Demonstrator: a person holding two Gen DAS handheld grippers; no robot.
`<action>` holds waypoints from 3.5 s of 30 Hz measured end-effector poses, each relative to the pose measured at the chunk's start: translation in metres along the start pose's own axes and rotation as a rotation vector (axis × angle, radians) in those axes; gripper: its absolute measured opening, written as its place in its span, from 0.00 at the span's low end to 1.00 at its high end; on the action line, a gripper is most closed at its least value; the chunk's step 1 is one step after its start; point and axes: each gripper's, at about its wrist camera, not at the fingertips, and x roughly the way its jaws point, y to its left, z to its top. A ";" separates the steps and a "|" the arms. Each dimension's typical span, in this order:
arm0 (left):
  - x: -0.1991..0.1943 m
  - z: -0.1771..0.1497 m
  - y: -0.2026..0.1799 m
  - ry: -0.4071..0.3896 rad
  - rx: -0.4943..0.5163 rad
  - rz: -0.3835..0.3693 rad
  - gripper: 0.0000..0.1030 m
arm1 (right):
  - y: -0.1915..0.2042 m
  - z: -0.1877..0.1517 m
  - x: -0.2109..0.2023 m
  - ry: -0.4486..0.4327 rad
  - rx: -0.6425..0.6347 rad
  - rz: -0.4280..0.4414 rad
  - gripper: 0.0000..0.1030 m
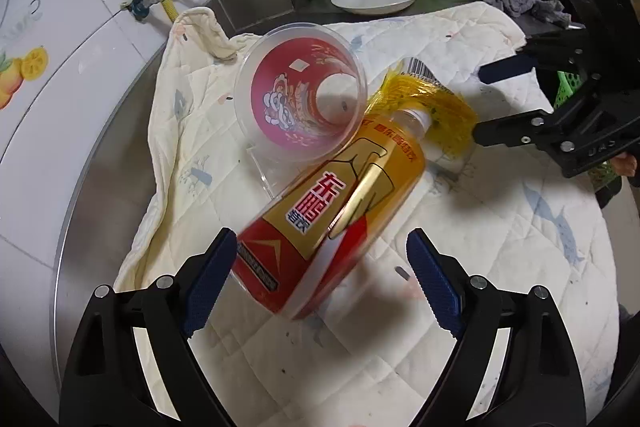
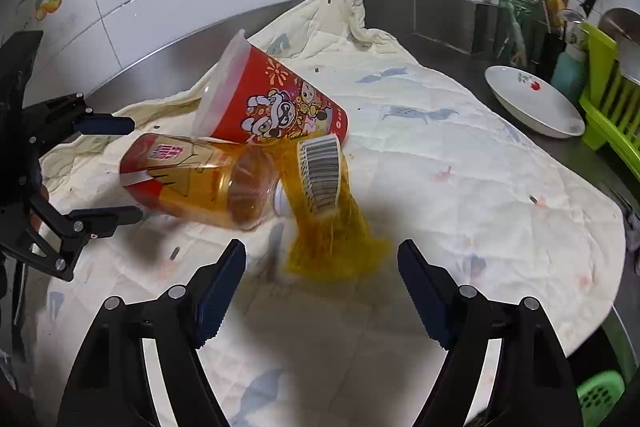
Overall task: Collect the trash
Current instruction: 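Grasp the yellow plastic wrapper with the right gripper and lift it, then carry the wrapper with the right gripper while the left gripper grasps the Dongpeng bottle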
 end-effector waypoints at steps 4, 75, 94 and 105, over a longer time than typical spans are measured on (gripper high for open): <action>0.007 0.007 0.006 0.001 0.012 -0.025 0.84 | -0.005 0.007 0.015 0.020 -0.002 0.023 0.73; 0.038 0.015 -0.030 0.102 -0.044 -0.143 0.69 | -0.029 -0.068 -0.024 -0.002 0.165 0.127 0.45; 0.001 -0.012 -0.050 0.061 -0.165 -0.128 0.63 | -0.035 -0.103 -0.105 -0.125 0.268 0.058 0.36; -0.042 -0.012 -0.084 -0.030 -0.149 -0.172 0.62 | -0.116 -0.179 -0.176 -0.114 0.412 -0.239 0.36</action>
